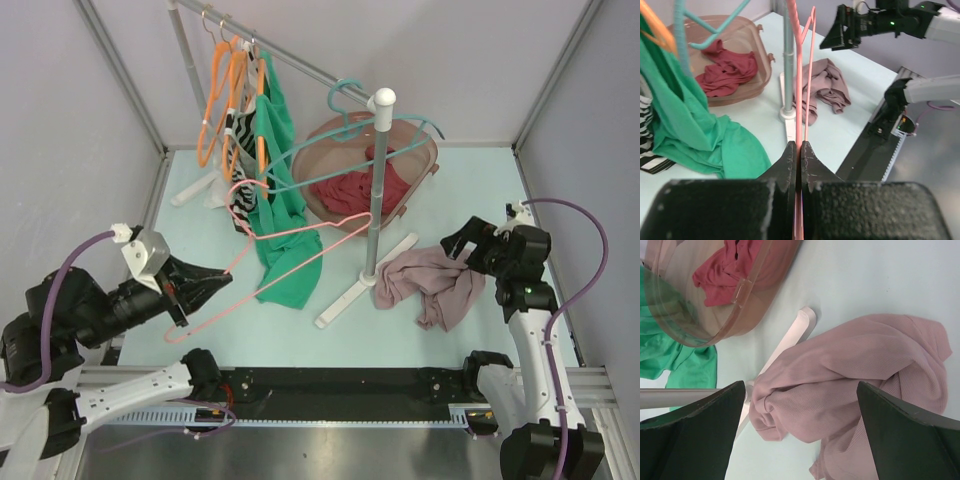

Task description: Place the tank top on the hanger

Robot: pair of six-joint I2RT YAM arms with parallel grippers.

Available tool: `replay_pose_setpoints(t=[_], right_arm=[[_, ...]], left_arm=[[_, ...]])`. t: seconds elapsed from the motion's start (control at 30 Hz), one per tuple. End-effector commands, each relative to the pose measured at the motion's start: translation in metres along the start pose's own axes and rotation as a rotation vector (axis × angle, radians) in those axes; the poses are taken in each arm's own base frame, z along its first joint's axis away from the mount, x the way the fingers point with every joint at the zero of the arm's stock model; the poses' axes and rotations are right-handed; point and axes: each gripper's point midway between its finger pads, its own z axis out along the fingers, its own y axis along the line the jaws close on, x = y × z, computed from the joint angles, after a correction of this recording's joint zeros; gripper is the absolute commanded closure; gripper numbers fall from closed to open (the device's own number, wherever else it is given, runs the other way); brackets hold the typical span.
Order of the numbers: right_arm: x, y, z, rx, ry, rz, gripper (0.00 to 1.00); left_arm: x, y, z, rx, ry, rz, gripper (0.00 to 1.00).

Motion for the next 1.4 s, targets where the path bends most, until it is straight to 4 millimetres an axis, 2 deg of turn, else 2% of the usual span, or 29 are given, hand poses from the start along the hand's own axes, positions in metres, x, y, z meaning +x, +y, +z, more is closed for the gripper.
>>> replay_pose_setpoints(t=[0.0,0.1,0.13,0.17,0.2,0.27,0.4,0.57,0.6,0.67,0.83,0.9,1.07,1.13,1.27,1.37], right_arm=[[-0.027,0.022,-0.009,-0.077,-0.064,-0.074,0.00],[-0.042,0.044,-0.015,-0.169,-0.091,-0.120,0.00],[-0.044,0.056,-0.019,-0.228,-0.085,-0.144,0.00],[-0.054,0.068,-0.024,-0.276,-0.110,-0.176,0.00],[-0.056,0.077,-0.027,-0.318,-0.112,-0.196,0.00],[-0.061,0.098,-0.039,-0.411,-0.125,-0.251,0.00],[-0.063,0.128,-0.065,-0.542,-0.180,-0.372,0.00],[-0.044,0.169,-0.103,-0.792,-0.180,-0.501,0.00],[-0.039,0.175,-0.109,-0.837,-0.170,-0.513,0.00],[-0.024,0.191,-0.127,-0.986,-0.131,-0.556,0.00],[-0.002,0.213,-0.152,-1.188,-0.043,-0.612,0.00],[0.003,0.219,-0.153,-1.223,-0.020,-0.625,0.02],[0.022,0.237,-0.171,-1.371,0.065,-0.677,0.04],[0.029,0.242,-0.169,-1.391,0.094,-0.678,0.05],[0.048,0.253,-0.175,-1.461,0.143,-0.709,0.09],[0.054,0.258,-0.166,-1.430,0.142,-0.715,0.13]], left_arm=[[0.001,-0.019,0.007,0.096,0.033,-0.017,1.00],[0.013,-0.008,0.029,0.029,0.092,-0.005,1.00],[0.012,-0.011,0.036,0.040,0.092,-0.001,1.00],[0.014,-0.013,0.041,0.051,0.101,0.002,1.00],[0.019,-0.024,0.047,0.116,0.118,0.007,1.00],[0.017,-0.031,0.060,0.152,0.101,0.011,1.00],[0.027,-0.041,0.076,0.216,0.136,0.028,1.00],[0.032,-0.046,0.087,0.245,0.141,0.039,1.00],[0.038,-0.046,0.090,0.244,0.153,0.038,1.00],[0.040,-0.046,0.095,0.248,0.150,0.041,1.00],[0.059,-0.043,0.115,0.243,0.173,0.073,1.00],[0.062,-0.051,0.121,0.293,0.168,0.078,1.00],[0.062,-0.057,0.132,0.323,0.149,0.087,1.00],[0.060,-0.065,0.133,0.375,0.135,0.090,1.00],[0.059,-0.069,0.139,0.395,0.127,0.096,1.00],[0.062,-0.074,0.141,0.429,0.137,0.094,1.00]])
